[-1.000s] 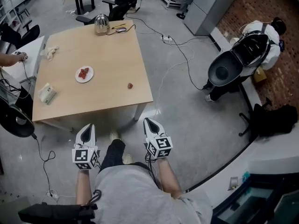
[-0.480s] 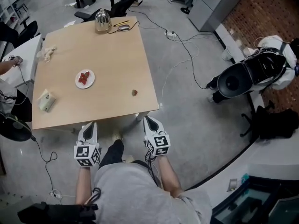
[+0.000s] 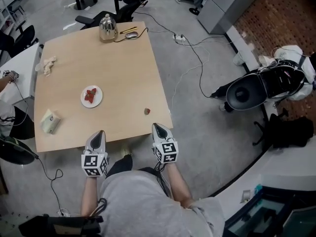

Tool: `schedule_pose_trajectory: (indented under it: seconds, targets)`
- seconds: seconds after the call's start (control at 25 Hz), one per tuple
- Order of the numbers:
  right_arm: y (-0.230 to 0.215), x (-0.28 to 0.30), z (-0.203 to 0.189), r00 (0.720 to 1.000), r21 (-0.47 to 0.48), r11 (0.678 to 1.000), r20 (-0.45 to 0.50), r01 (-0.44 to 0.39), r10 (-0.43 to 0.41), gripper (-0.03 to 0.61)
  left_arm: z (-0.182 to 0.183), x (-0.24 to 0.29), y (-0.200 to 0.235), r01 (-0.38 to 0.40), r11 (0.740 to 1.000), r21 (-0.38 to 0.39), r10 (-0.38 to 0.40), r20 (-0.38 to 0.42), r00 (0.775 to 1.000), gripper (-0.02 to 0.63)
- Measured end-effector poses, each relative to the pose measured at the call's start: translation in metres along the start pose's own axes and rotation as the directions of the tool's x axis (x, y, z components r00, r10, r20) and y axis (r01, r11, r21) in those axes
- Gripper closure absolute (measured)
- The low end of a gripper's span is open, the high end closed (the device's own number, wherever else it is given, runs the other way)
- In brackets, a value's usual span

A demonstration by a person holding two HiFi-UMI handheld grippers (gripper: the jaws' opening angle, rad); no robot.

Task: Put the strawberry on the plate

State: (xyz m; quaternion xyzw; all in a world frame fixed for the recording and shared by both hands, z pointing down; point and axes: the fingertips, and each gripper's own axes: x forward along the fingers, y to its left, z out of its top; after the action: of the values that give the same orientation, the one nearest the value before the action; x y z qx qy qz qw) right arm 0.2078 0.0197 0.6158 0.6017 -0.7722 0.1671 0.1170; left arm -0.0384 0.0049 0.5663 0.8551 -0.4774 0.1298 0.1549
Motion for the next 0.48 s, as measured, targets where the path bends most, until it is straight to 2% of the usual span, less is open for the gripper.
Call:
schedule_pose_trajectory:
  seconds: [0.24,0.48]
  targets:
    - [-0.007,0.04,-0.002,0.998,-0.05,0.998,-0.049,0.042,-0.044,0.572,-0.003,0.031,0.032,0.029,1.0,-0.006,-0.029,-0.025,0.999,0.595]
    - [-0.019,0.072,-0.009,0.993,-0.119,0.992,-0.111,0.031,-0.044,0.571,-0.006,0.047,0.052,0.039,0.999,-0.025,-0.04,-0.041,0.998,0.595]
